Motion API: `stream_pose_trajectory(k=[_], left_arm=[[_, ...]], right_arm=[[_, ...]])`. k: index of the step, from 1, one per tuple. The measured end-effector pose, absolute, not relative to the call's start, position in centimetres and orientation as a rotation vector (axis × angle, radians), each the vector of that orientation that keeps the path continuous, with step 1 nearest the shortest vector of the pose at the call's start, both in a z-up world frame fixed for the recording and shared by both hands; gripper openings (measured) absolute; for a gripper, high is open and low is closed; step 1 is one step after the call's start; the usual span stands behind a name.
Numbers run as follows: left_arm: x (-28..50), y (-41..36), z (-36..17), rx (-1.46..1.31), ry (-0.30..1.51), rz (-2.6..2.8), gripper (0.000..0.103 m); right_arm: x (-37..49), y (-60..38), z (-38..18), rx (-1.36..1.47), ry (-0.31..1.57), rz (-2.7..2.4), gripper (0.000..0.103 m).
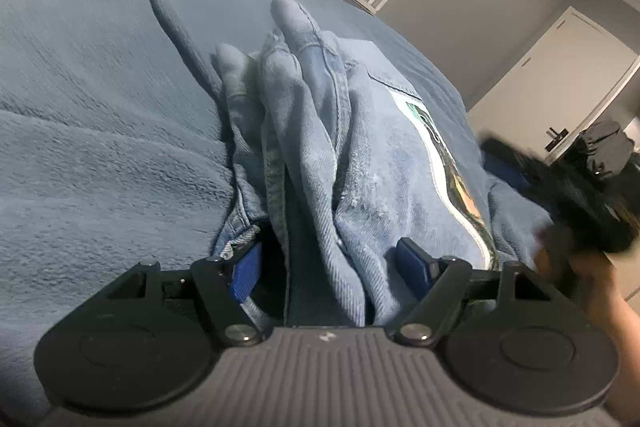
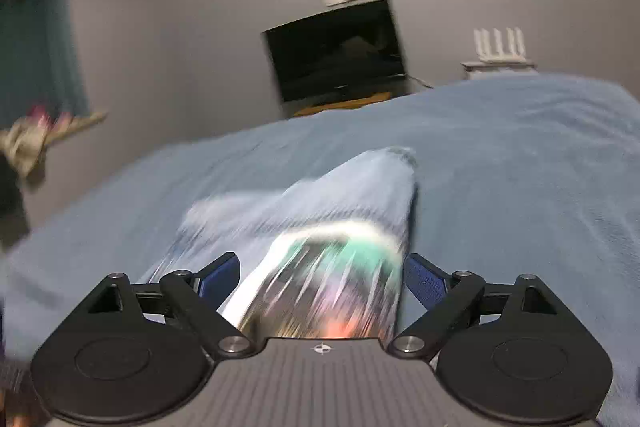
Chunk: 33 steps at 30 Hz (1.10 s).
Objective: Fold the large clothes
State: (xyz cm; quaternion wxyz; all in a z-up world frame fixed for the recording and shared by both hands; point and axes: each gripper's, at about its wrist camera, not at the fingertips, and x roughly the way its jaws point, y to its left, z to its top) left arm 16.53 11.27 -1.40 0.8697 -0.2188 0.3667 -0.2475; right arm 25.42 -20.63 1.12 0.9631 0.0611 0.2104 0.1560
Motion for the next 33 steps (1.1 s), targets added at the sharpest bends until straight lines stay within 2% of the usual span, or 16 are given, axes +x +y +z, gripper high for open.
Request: stream_pose_trajectory(k=[6,12,16,18,22,24,25,29,33], left_arm=[[15.3,12.0,-0.9,-0.363,0.735,-0.452,0.076],[14.9,12.2,-0.9,-0.35,0.735,-0.451,0.076],[15.2,12.2,-0.9,-0.347,0.742,-0.454,0.078],[15.1,12.3,-0.9,-0.348,0.743,-0.453,0.078],[15.2,12.1,-1.0,-0.343,0.743,-0.451,0.078],[15.2,12.0,-0.9,-0.336,0.736,-0.447,0.078],[15.2,11.8,-0.9,-0.333,0.73,-0.447,0.078],[15.0,11.1,-0.5,-0.29,0.7,-0.44,0.078],[15.0,10.5,-1.2,-0.264,0.721,-0.436,0.078]], right_arm=[[17.2,-17.9,0.3,-0.024,0.476,0.298,0.091],[14.5,-15.5,-2.5,-0.089,0.545,0.26,0.091],[13.3,-14.2,-4.3,-0.259,0.545,0.219,0.092],[14.2,-13.7,-5.1,-0.282,0.522,0.181,0.087],[16.2,-15.1,-5.7,-0.213,0.588,0.144,0.057],[16.3,-15.3,-5.9,-0.19,0.575,0.154,0.055],[16.2,-15.4,-5.8,-0.185,0.559,0.142,0.044],[16.3,-15.4,-5.5,-0.208,0.478,0.076,0.039],[17.8,-16.7,-6.7,-0.144,0.547,0.054,0.042]])
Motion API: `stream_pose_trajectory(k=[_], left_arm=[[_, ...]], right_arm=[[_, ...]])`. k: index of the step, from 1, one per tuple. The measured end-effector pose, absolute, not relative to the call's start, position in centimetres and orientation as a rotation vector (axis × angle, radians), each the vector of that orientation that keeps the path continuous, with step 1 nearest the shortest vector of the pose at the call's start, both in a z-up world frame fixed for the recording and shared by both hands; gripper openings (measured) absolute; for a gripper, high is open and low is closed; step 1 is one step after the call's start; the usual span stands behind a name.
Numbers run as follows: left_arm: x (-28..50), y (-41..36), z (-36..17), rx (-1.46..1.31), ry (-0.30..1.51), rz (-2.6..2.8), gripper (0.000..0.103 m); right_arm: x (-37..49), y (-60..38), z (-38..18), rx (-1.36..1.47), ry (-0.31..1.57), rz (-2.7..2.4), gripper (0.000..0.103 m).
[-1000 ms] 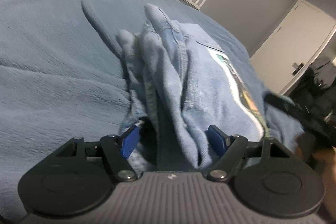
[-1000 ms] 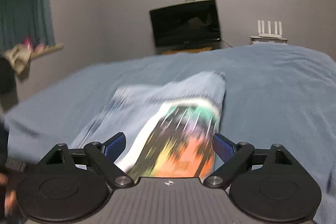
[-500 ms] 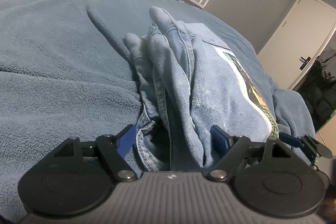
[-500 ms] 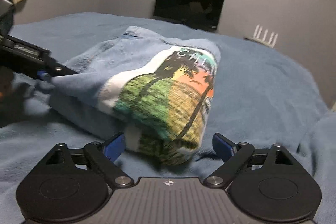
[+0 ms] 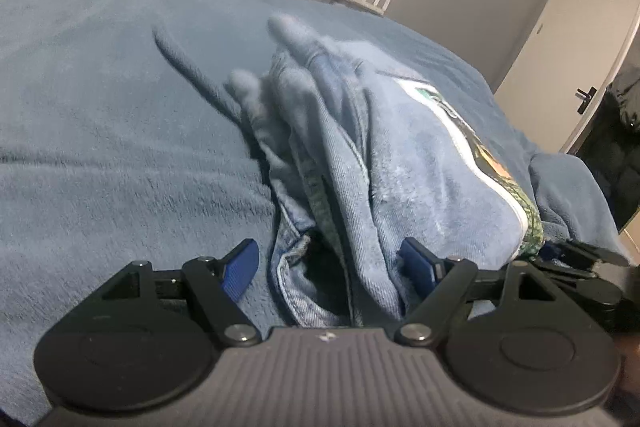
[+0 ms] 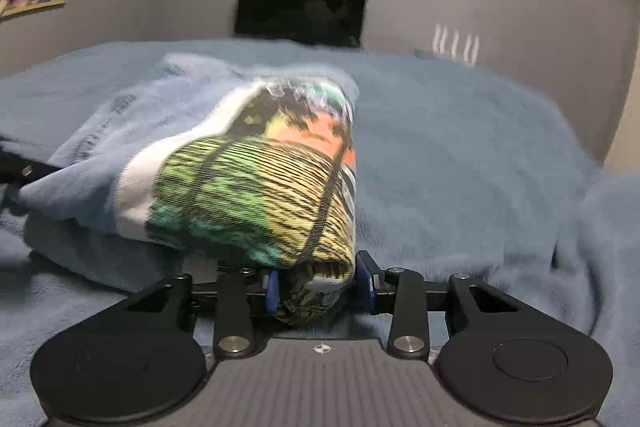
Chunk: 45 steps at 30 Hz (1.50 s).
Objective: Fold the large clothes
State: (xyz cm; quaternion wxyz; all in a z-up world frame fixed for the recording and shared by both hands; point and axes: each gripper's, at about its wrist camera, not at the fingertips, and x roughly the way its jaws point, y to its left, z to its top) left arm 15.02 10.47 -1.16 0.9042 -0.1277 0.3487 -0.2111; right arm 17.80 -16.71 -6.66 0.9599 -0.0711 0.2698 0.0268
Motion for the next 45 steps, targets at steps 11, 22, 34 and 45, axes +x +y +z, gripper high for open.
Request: stream_pose_trajectory(k=[11,22,34,45], left_arm=[[15.3,10.8,-1.4,-0.282,0.745,-0.424,0.078],[15.1,10.5,-1.9,-0.23,0.767,-0.424,0.078],[14.9,9.7,-2.4,-0.189,0.765,-0.411,0.078],[14.6,10.0,-2.6,-0.198,0.769,-0.418,0.078]], right_arm=[[11.8,-15.7,-3.5,-0.21,0.433,0.237,0.056],[14.7,-13.4,-3.2,-0.231,0.373,0.289,0.034],[17.7,-12.0,-1.3,-0.149,0.447,0.33,0.045],[32.6,-5.8,1.3,0.031,0.552,0.27,0.031]])
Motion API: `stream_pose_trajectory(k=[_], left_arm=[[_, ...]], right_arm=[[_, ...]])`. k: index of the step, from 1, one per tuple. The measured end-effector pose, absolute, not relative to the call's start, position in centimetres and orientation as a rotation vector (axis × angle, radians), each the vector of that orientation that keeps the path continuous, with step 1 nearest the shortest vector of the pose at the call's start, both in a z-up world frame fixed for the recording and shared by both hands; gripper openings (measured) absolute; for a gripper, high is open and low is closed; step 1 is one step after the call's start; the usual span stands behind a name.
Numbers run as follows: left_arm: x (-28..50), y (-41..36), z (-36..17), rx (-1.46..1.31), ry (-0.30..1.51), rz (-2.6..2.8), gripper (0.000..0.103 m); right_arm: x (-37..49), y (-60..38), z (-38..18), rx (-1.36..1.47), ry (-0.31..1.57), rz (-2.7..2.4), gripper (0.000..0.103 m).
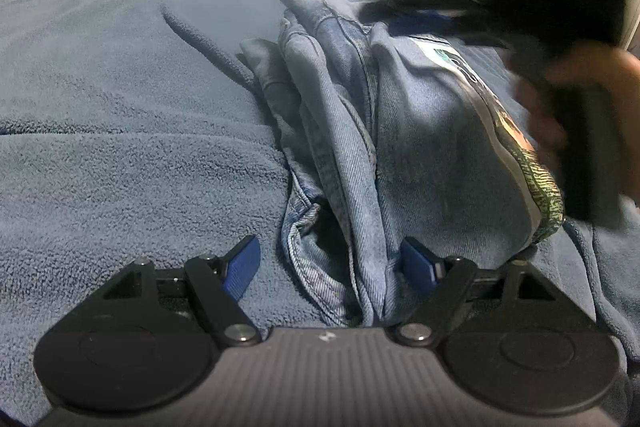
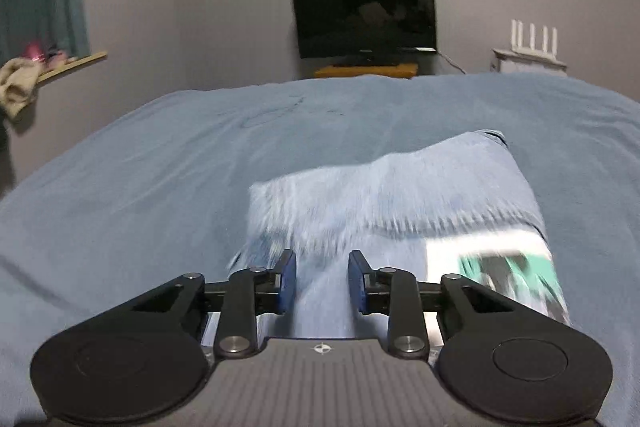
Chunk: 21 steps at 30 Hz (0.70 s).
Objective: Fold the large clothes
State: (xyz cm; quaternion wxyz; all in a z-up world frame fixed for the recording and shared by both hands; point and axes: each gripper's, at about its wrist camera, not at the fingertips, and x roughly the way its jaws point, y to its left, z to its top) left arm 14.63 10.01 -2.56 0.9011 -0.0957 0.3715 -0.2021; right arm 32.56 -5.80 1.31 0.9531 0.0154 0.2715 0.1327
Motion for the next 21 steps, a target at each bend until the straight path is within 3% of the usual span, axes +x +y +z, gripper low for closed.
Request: stream_pose_trajectory(k=[2,4,9,16,18,19,21], left_arm=[[14.8,10.1,-2.6,-0.205,0.771,-0.42,0.078],[14.9,10.2,-2.7,-0.207,0.777,-0.423,0.078],[15.7,10.5,-2.9,-0.211,0.79,-0.424,0.078],[16.2,10.3,-2.7,-0.204,0.791,-0.432,0.079],[16.3,10.5,-2.7,-0.211,0.79,-0.432,0.08],[16.3,10.5,-2.7,-0.212,0.788,-0.432,0.08],[16.2,10.5,-2.8,-0.214,0.779,-0.432,0.08]], right_arm=[[35.2,-5.3,0.8,0.083,0.59,0.258,0.03],[37.3,-4.6,0.0,0.124,0.648,0.303,0.019],[39.9,-1.0,-2.7,-0.007,0.722,0.305,0.005],[40.2,-1.0,-2.2,-0.047,0.718,0.355,0.004],[37.6,-3.4,-0.3,0.035,0.624,0.344,0.033],[35.8,-5.1,0.5,0.105,0.574,0.347,0.053],[31.6,-8.3,1.8,0.176,0.503,0.357,0.053]])
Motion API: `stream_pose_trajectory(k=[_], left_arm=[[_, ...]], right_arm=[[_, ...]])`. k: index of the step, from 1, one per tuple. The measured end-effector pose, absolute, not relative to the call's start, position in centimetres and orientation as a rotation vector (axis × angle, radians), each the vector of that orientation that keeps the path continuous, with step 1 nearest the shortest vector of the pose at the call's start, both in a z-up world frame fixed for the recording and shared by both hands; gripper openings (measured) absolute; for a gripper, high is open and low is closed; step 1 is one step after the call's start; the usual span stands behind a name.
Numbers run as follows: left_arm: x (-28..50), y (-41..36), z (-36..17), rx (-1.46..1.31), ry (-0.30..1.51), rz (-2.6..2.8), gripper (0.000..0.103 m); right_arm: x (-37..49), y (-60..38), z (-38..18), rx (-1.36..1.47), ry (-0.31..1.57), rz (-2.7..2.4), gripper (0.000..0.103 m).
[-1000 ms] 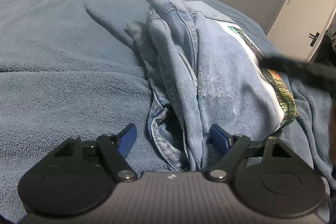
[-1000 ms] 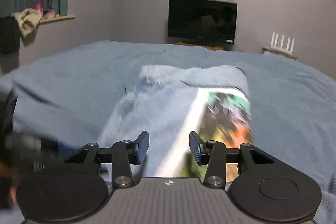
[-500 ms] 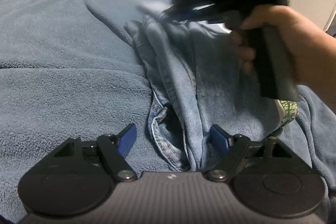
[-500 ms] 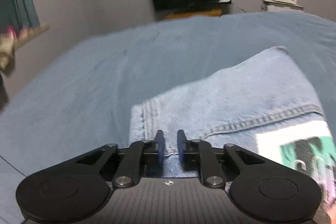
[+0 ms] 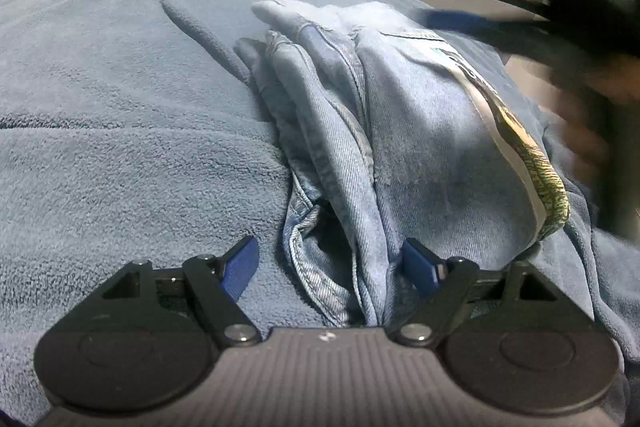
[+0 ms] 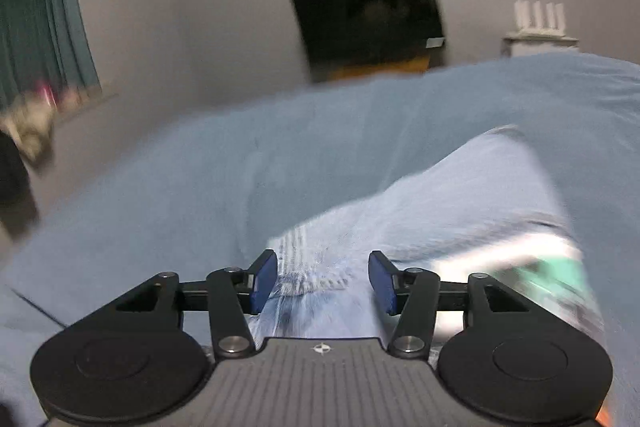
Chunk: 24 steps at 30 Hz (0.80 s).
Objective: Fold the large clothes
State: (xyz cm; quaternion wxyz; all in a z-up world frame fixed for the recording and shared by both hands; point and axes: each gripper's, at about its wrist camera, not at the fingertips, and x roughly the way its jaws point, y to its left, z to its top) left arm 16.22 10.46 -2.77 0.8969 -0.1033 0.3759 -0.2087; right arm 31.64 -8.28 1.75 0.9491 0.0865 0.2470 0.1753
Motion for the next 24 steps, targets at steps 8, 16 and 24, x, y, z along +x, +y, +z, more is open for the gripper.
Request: stream_pose_trajectory(k=[8,16,24], left_arm=[[13.0,12.0,-3.1,-0.286,0.649,-0.392,0.089],[6.5,12.8,-1.0,-0.293,0.633,-0.283,0.093],[3.7,5.5,-0.7,-0.12,0.606,-0.245,0.094]], right_arm=[[13.2,-18.7,0.9,0.033,0.496,0.202,0.094],[9.9,-20.3,-4.2,0.101,0.54,0.184,0.096],[13.7,-16.2,-8.1,-0.075,0.591,0.178,0.096]])
